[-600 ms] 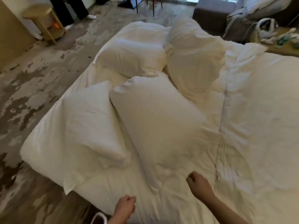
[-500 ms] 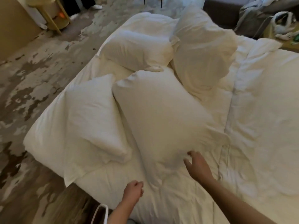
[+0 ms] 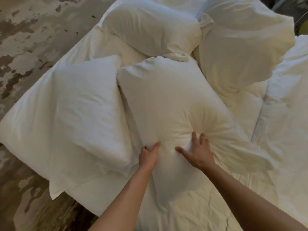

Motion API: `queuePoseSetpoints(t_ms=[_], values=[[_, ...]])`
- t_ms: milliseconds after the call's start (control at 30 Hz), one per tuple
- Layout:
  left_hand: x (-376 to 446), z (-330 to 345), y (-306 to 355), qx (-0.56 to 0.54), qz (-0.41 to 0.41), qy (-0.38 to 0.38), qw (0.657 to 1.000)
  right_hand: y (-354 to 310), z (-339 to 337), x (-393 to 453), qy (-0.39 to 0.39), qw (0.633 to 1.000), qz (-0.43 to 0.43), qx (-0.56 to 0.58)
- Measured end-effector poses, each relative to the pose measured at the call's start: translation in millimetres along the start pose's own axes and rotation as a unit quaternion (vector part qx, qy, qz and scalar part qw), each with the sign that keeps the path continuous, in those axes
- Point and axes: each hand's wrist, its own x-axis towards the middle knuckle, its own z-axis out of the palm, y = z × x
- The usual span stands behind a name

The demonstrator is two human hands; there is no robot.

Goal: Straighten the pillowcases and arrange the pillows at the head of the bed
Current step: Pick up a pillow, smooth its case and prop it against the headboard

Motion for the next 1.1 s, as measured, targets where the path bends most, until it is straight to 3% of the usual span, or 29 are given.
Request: queuePoseSetpoints(t_ms=[433, 567, 767, 933, 1100], values=[[89, 32, -8, 0.027, 0.029, -0.006, 0.999, 18, 31, 62, -0.027, 0.998, 0.035, -0.047], [85, 38, -15, -0.039, 0.072, 0.012, 0.997, 21, 32, 66, -0.026, 0.998, 0.026, -0.04], [51, 53, 2, -0.136, 0.106, -0.019, 0.985, 36, 20, 44, -0.001, 0.999, 0.035, -0.014], [-17, 52, 37, -0.064, 0.213, -0.023, 0.975, 58, -11, 4, 0.04, 0.997, 0.042, 0.059], [-110, 33, 69, 0.081, 0.349, -0.028, 0.933, 76, -39, -57, 0.035, 0.994, 0.028, 0.099]])
